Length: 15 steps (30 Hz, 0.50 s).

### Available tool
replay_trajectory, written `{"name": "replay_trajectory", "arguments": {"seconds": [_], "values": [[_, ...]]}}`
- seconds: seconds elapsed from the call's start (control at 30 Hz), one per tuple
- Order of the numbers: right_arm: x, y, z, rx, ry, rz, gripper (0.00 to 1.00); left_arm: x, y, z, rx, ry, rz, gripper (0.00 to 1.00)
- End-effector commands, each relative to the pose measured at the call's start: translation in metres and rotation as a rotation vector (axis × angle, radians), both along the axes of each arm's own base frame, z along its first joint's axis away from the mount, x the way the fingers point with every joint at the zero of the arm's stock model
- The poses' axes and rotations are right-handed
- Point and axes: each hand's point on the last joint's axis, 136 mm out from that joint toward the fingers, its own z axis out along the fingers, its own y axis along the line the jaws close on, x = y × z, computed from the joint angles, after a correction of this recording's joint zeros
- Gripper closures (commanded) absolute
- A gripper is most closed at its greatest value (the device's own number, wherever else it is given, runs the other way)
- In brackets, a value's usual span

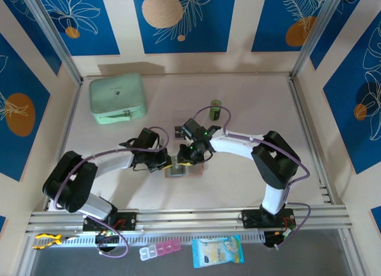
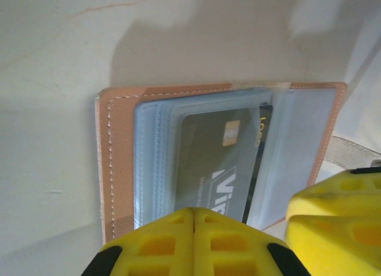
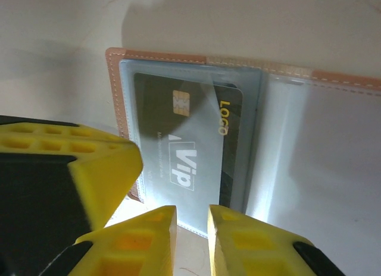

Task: Take the credit cards out of the card holder

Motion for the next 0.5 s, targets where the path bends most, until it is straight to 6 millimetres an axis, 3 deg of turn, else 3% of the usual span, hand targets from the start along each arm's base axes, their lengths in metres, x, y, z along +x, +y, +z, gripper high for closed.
{"name": "replay_trajectory", "arguments": {"seconds": [0.0,0.47], "values": [[-0.001,0.010,0.000,0.018,0.026,0.014,0.78,-0.003,0.004,-0.008,0.013,0.016,-0.015,0.97],[0.000,0.010,-0.016,-0.007,0.051,0.012,0.73,-0.008,0.011,-0.014,0.053,0.031,-0.016,0.98]]}}
